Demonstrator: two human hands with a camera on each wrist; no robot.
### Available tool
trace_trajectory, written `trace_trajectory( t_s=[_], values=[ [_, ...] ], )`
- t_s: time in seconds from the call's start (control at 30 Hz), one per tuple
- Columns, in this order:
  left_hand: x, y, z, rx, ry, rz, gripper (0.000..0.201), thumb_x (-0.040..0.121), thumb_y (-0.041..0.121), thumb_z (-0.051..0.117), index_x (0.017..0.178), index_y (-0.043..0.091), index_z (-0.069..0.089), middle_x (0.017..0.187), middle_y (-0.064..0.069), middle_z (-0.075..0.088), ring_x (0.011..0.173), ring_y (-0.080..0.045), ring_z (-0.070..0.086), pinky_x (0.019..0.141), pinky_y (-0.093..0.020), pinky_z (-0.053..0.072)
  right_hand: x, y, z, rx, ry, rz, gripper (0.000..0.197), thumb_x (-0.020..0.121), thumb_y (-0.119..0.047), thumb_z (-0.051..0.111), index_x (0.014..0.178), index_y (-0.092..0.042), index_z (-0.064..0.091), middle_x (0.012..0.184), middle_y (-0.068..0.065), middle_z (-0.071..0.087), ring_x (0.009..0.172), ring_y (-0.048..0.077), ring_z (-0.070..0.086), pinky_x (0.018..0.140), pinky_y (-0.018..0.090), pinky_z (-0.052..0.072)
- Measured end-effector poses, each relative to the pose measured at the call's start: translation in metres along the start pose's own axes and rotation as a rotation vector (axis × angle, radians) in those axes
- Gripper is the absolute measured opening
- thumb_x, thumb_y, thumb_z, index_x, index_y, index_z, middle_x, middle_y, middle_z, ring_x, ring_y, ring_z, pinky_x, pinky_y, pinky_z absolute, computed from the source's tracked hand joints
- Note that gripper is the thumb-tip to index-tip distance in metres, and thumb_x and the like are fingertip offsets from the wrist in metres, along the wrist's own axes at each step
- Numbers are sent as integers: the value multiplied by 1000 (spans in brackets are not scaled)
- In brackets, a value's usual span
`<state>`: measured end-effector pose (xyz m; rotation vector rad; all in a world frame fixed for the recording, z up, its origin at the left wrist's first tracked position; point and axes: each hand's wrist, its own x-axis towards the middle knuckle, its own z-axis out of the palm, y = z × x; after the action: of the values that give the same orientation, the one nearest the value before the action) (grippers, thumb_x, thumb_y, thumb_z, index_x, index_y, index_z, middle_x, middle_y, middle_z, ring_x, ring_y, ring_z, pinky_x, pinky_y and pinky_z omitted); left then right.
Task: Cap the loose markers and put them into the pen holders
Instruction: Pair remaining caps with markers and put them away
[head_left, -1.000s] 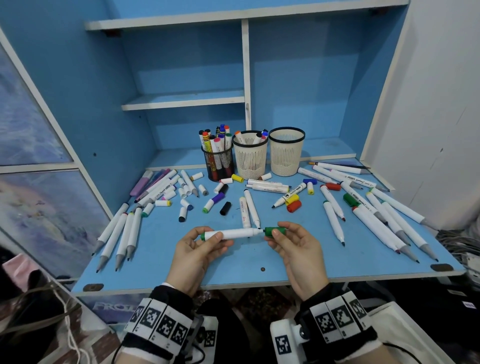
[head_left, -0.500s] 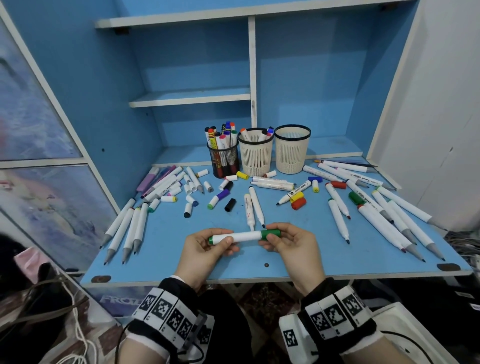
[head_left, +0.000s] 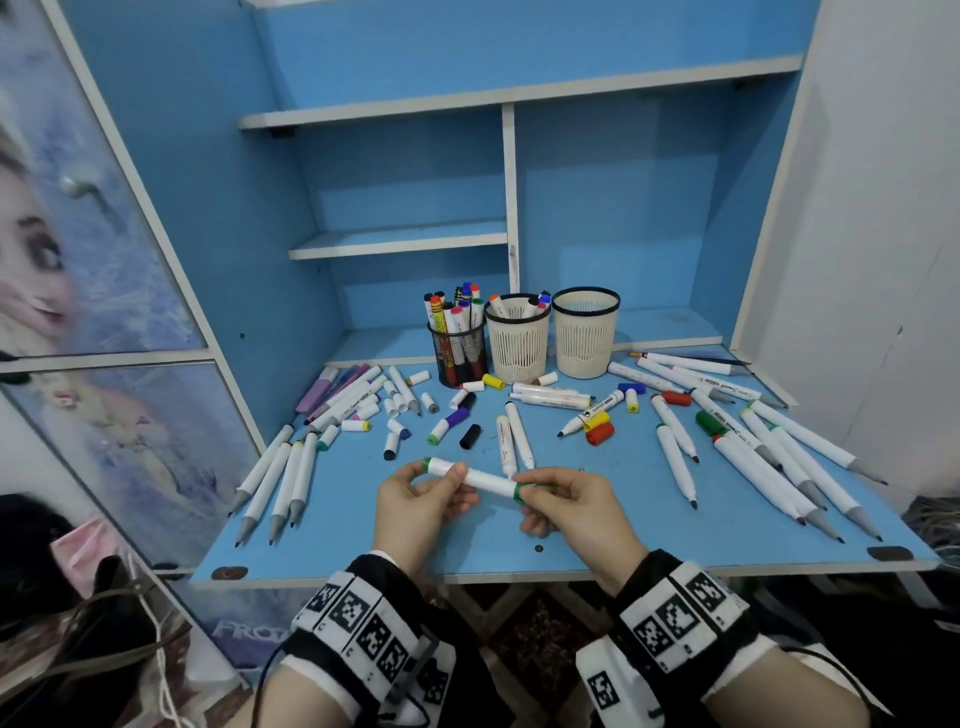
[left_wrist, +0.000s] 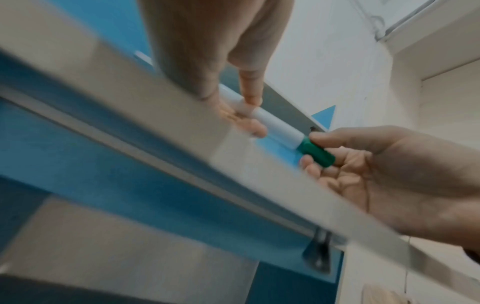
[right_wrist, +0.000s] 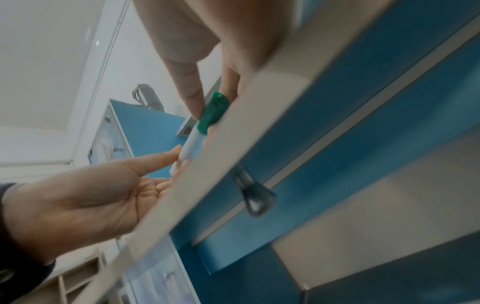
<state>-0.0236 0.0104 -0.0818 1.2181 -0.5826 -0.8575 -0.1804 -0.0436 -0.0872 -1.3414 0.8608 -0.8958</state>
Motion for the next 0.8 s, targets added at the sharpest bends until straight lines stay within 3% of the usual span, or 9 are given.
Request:
trace_trajectory(
  t_s=[0.17,0.27,0.37,0.5,0.6,0.67,0.7,0.8],
  values=[
    [-2,50,26,244,-131,109,23,82,7,69,100,3,56,62,-6,69,51,-12,66,53,-20,54,-1,-27,1,-25,-115,6,13,87,-7,63,97,-9,71,70,8,68,61,9,63,60,19,47],
    [6,76,43,436,-267,187,14,82,12,70,91,7,61,61,-4,68,50,-9,64,55,-22,54,4,-45,0,-36,-106,-68,17,87,-16,65,99,-6,71,72,8,69,59,6,63,52,17,42],
    [24,91,56,527,-339,214,13,86,21,66,86,8,63,66,-5,68,53,-11,65,55,-20,53,15,-61,-6,-28,-52,-102,14,89,-14,63,98,-6,69,68,9,68,55,4,62,46,15,41],
    [65,81,65,685,-300,121,35,91,31,58,93,-3,60,75,-11,67,60,-18,64,60,-26,56,41,-82,-14,-59,73,-163,18,88,-15,65,100,-2,65,67,4,69,60,8,65,49,17,45],
    [94,61,67,921,-291,18,33,87,30,66,92,-3,63,84,-16,68,68,-23,65,71,-34,59,62,-99,-17,-94,106,-220,16,89,-11,63,102,-2,64,71,3,67,60,7,63,51,16,47],
    [107,52,69,1135,-317,-14,29,84,31,69,83,2,65,84,-14,67,72,-24,64,78,-36,58,75,-112,-17,-136,115,-258,17,89,-10,62,105,-3,62,72,3,67,60,7,61,53,17,49],
    [112,49,71,1231,-340,-23,27,84,32,68,79,6,64,85,-14,66,74,-24,62,80,-35,57,83,-118,-17,-162,121,-280,20,89,-9,62,107,-2,61,74,5,67,62,9,61,54,18,50],
    [124,43,79,1407,-405,-47,24,86,32,67,92,10,63,96,-12,62,79,-22,57,79,-32,52,104,-132,-18,-216,149,-326,28,89,-9,63,115,0,56,88,19,68,76,25,65,65,30,57]
  ],
)
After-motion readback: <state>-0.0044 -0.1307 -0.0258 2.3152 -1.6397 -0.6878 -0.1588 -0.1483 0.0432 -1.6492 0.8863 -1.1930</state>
